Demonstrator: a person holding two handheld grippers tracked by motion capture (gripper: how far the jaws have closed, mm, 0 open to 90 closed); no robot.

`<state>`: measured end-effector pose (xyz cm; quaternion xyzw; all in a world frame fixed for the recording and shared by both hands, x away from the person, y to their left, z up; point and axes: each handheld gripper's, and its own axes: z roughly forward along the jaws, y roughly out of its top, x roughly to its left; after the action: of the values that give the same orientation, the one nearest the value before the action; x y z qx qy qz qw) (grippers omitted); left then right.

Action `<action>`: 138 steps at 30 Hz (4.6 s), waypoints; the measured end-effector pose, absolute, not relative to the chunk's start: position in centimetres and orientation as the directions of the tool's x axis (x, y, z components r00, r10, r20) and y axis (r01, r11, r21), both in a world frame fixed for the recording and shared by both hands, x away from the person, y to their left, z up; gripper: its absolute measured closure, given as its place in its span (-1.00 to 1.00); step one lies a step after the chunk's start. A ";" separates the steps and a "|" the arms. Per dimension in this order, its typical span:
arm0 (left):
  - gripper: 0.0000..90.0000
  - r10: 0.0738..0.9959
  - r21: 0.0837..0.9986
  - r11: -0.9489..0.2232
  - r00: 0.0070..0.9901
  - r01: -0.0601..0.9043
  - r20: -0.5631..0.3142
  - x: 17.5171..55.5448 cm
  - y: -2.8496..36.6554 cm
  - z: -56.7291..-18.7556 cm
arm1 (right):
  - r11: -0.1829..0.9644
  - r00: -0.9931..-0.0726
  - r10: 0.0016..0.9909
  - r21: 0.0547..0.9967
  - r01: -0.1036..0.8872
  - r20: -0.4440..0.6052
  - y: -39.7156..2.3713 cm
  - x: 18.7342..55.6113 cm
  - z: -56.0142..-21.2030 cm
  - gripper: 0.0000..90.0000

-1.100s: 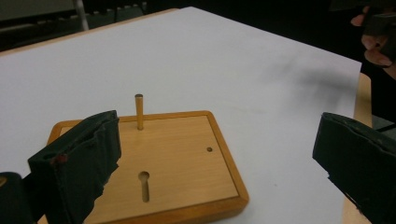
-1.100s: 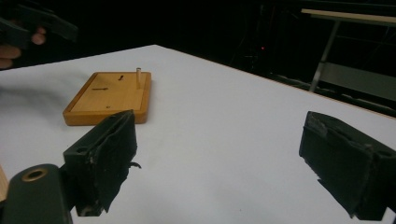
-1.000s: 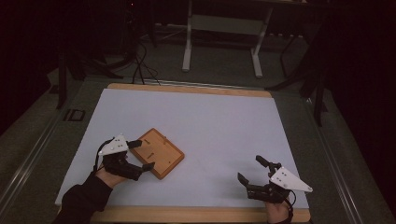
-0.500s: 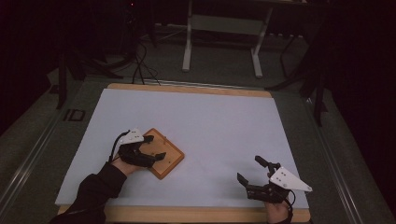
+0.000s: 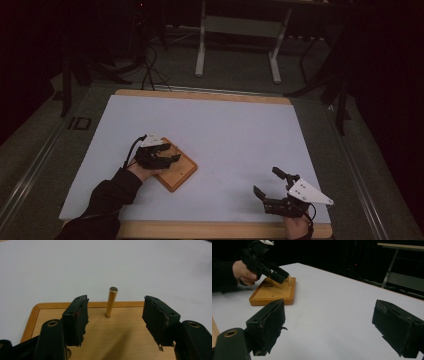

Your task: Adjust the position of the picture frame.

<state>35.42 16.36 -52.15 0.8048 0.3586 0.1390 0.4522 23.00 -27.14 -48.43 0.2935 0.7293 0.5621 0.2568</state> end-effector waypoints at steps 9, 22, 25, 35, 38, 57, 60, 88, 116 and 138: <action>0.25 0.710 0.805 -0.365 0.699 0.467 -0.083 36.5 15.4 -52.9 | 0.196 -0.697 0.716 0.970 0.144 -0.041 -27.2 23.0 -48.5 -0.76; 0.68 0.707 0.810 -0.374 0.704 0.451 -0.066 36.6 15.7 -53.2 | 0.203 -0.700 0.712 0.969 0.144 -0.045 -27.1 23.1 -48.6 -0.76; 0.87 0.690 0.809 -0.381 0.720 0.448 -0.074 36.7 15.6 -53.2 | 0.203 -0.702 0.711 0.968 0.146 -0.043 -27.1 23.1 -48.6 -0.75; 0.90 0.691 0.824 -0.368 0.719 0.430 -0.067 36.4 15.8 -53.4 | 0.200 -0.703 0.709 0.969 0.143 -0.043 -27.2 23.1 -48.5 -0.72; 0.91 0.686 0.825 -0.371 0.724 0.426 -0.066 36.3 15.7 -53.4 | 0.198 -0.702 0.711 0.970 0.142 -0.042 -27.2 23.0 -48.5 -0.72; 0.91 0.674 0.863 -0.354 0.738 0.360 -0.031 34.8 16.1 -50.6 | 0.198 -0.704 0.709 0.970 0.142 -0.042 -27.1 23.1 -48.5 -0.72; 0.91 0.669 0.871 -0.350 0.742 0.345 -0.025 34.4 16.1 -49.9 | 0.197 -0.704 0.709 0.970 0.142 -0.041 -27.1 23.1 -48.5 -0.72; 0.91 0.603 0.871 -0.373 0.797 0.321 -0.035 34.6 7.7 -47.5 | 0.192 -0.706 0.707 0.972 0.136 -0.041 -27.1 23.1 -48.5 -0.72; 0.91 0.584 0.792 -0.473 0.811 0.386 -0.046 38.6 0.9 -51.4 | 0.188 -0.710 0.703 0.972 0.137 -0.036 -27.4 23.1 -48.5 -0.72; 0.90 0.554 0.768 -0.507 0.830 0.392 -0.058 39.0 0.3 -52.1 | 0.198 -0.714 0.699 0.971 0.136 -0.043 -27.2 23.1 -48.5 -0.72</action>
<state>38.99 0.32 -52.11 0.8625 0.2742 0.0981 0.4139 23.06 -27.21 -48.53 0.2846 0.7330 0.5656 0.2487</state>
